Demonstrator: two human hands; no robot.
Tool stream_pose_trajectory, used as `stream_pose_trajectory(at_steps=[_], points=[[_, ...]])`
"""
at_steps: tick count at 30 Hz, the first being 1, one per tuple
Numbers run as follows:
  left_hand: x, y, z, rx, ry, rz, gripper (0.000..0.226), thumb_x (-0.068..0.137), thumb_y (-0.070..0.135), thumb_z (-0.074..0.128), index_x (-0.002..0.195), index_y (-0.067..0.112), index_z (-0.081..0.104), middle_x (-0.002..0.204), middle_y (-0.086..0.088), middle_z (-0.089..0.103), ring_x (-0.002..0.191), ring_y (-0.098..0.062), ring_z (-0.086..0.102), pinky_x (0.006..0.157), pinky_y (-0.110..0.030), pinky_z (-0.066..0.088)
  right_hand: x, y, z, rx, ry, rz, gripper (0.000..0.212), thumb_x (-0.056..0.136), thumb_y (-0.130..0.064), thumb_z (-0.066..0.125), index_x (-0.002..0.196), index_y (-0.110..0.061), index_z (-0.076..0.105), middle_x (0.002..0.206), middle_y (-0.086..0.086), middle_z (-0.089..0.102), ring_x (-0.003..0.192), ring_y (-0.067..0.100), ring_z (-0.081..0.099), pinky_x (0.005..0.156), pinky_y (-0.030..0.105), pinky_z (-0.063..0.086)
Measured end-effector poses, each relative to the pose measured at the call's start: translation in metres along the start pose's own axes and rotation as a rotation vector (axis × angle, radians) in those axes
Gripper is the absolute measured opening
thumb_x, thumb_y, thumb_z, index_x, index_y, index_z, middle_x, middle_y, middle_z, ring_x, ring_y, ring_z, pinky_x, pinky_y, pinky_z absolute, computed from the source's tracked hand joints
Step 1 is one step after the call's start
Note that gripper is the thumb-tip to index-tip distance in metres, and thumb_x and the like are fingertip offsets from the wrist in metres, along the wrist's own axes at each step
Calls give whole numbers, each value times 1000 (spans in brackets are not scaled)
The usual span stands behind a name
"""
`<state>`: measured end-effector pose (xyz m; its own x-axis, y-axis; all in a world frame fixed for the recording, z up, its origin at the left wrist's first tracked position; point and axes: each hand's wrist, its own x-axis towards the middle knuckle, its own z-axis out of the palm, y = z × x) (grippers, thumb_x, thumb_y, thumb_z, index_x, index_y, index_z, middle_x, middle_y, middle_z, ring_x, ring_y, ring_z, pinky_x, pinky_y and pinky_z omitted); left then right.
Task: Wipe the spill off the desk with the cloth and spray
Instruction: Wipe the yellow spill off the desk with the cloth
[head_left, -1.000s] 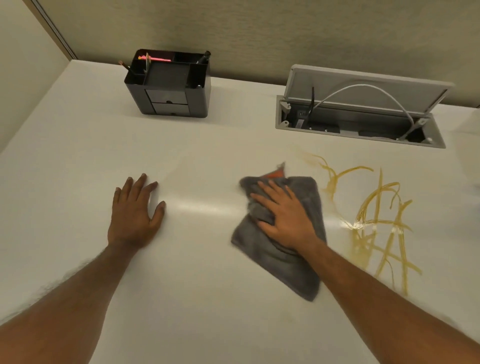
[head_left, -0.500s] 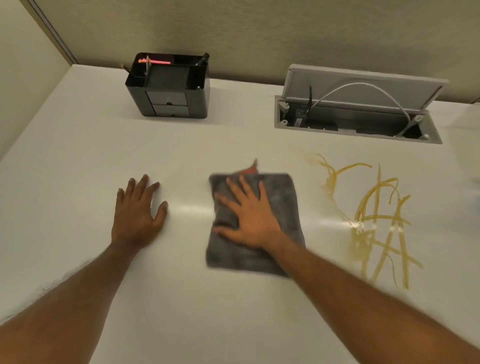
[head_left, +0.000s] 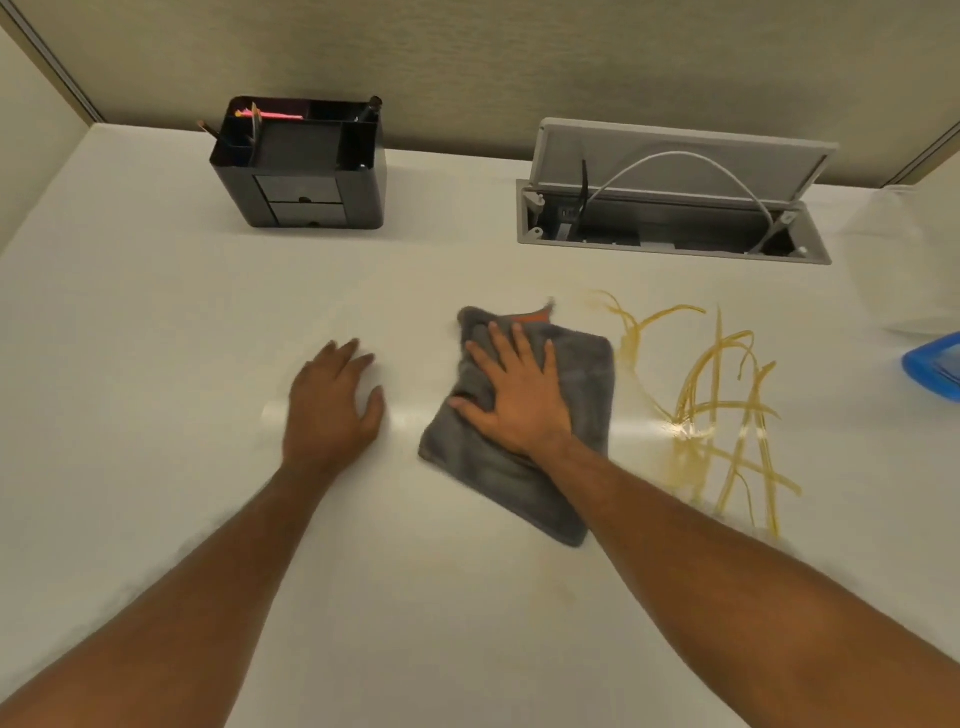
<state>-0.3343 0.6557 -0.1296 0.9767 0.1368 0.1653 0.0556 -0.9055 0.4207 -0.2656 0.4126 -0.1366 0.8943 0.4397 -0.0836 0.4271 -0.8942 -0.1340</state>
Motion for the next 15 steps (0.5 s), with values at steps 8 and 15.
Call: stream_pose_trajectory(at_steps=[8,15], points=[[4,29,33,19,-131,63,59,93,50,37,142,20,51,158,-2,37,149,-22,27,123,-48,11,-94,34,5,122,40,-205,69,91,-67,44,152,-38,32,166,-10,14,154,14,3,122,54,9],[4,34,33,15,-101,44,56,97,51,32,140,22,52,157,0,40,148,-20,29,122,-48,13,-22,15,0,19,41,122,83,87,-78,26,156,-31,25,166,-1,14,154,25,4,122,56,1]])
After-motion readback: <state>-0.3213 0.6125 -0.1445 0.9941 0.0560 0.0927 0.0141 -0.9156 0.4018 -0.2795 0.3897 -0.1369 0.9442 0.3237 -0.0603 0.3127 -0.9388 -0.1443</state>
